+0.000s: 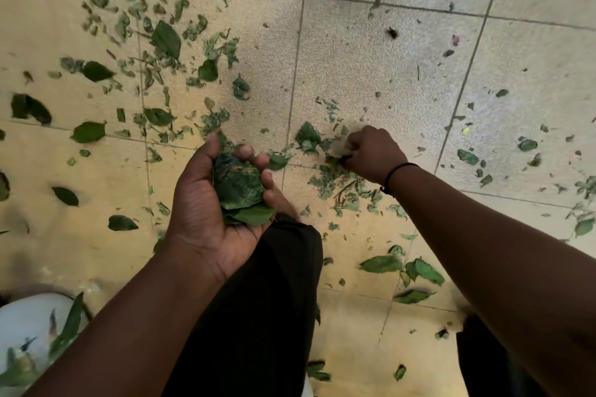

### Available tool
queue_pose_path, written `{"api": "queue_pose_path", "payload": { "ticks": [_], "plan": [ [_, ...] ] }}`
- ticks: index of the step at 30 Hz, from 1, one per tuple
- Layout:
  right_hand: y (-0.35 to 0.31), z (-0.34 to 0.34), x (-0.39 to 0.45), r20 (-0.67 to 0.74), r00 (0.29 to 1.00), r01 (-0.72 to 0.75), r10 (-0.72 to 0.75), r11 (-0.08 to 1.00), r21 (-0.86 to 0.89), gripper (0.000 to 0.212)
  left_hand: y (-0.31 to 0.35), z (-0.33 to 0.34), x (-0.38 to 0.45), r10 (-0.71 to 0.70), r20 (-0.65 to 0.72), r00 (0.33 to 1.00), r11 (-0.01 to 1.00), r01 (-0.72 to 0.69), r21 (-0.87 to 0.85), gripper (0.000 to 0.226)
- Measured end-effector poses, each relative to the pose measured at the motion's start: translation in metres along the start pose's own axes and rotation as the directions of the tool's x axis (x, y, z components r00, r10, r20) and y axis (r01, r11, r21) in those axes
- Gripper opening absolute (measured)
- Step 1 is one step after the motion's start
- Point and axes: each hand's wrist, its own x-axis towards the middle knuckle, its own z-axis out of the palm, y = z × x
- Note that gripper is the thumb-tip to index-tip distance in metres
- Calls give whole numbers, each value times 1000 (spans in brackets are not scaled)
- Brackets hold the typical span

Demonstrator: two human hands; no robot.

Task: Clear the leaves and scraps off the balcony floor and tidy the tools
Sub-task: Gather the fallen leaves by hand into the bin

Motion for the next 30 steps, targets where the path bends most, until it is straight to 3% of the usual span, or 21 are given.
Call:
{"api": "queue_pose_path", "payload": {
  "ticks": [2,7,13,19,23,25,30],
  "plan": [
    [-22,-2,5,-15,991,127,-130,984,-124,17,0,-3,0,-1,-6,1000,1000,1,6,34],
    [-70,8,31,3,948,286,-318,848,-446,32,3,-8,0,11,-2,1000,1000,-11,-12,33],
    [-76,15,47,-9,964,253,-267,922,-294,38,2,-11,0,75,-18,997,997,-75,34,34],
    [-56,9,36,48,978,209,-205,919,-333,28,2,-13,0,154,-58,986,986,-150,69,33],
    [-76,25,22,122,916,401,-381,878,-263,19,6,-22,1,194,-111,975,980,-186,78,34],
    [-91,41,20,178,871,492,-458,812,-314,19,10,-26,1,206,-133,969,978,-199,65,35],
    [-113,64,27,151,869,487,-472,756,-438,29,19,-33,1,211,-154,965,977,-210,26,37]
  ]
}}
